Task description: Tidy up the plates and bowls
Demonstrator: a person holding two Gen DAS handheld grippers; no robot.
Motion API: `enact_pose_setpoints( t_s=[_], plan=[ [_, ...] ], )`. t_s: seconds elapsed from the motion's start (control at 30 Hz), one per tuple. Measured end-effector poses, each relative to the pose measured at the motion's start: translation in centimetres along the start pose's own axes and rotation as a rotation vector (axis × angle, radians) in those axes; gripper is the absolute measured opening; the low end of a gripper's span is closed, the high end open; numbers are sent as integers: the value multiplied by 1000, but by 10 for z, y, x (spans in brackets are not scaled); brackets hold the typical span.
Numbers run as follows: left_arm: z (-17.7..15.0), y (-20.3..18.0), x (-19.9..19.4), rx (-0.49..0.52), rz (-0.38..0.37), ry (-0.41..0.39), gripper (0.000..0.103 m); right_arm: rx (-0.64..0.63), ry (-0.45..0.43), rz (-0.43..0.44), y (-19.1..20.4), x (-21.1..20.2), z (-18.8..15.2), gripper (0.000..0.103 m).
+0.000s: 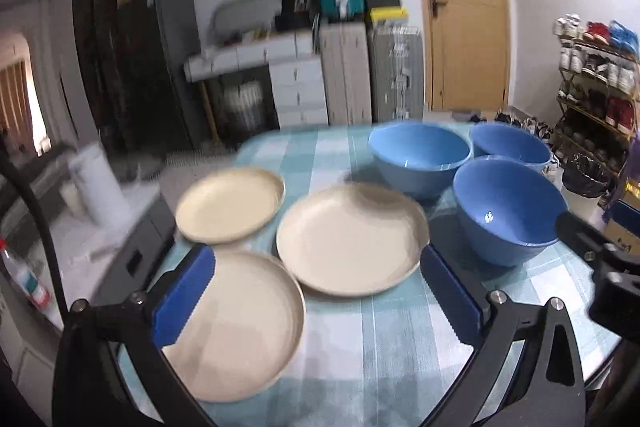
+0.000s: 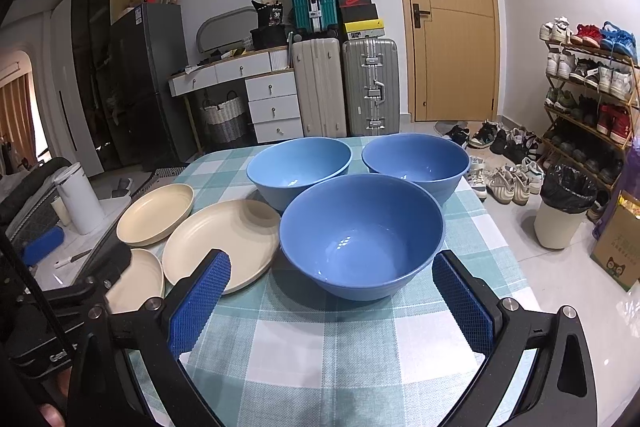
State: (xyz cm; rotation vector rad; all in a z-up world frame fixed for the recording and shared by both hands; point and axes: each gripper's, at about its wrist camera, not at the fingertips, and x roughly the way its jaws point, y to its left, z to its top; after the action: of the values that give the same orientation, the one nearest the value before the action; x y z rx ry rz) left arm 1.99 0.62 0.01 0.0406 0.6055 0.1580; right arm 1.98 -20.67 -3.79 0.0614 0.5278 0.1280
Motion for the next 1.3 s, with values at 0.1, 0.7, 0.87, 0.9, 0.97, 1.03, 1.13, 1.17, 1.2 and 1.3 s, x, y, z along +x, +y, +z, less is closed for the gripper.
enact_pose_setpoints(
  t_s=[0.1, 0.7, 0.87, 0.9, 0.97, 1.03, 1.13, 1.17, 1.2, 1.3],
  plan=[
    [2, 6, 7, -8, 31, 44, 103, 3, 0, 1, -1, 0, 0, 103],
    [1, 14, -9, -87, -101, -10, 103, -7, -40, -2, 5, -9, -1, 103],
    [1, 16, -13, -85, -100, -33, 103, 0, -41, -9, 4, -8, 0, 103],
    [1, 16, -13, -83, -100, -34, 103, 0, -45, -6, 5, -9, 0, 103],
    [2, 16, -14, -80, -97, -35, 103, -6, -53, 0, 6, -10, -1, 103],
    [1, 17, -13, -82, -106, -37, 103, -15, -56, 16, 8, -10, -1, 103],
    [1, 17, -13, -84, -105, -36, 103, -23, -59, 25, 10, -10, -1, 103],
    [1, 17, -13, -84, -106, -36, 103, -25, -60, 25, 10, -10, -1, 103],
    [1, 17, -13, -85, -108, -36, 103, -26, -62, 25, 11, -11, -2, 103],
    [1, 18, -14, -84, -105, -38, 103, -23, -74, 21, 10, -12, -2, 103]
  ],
)
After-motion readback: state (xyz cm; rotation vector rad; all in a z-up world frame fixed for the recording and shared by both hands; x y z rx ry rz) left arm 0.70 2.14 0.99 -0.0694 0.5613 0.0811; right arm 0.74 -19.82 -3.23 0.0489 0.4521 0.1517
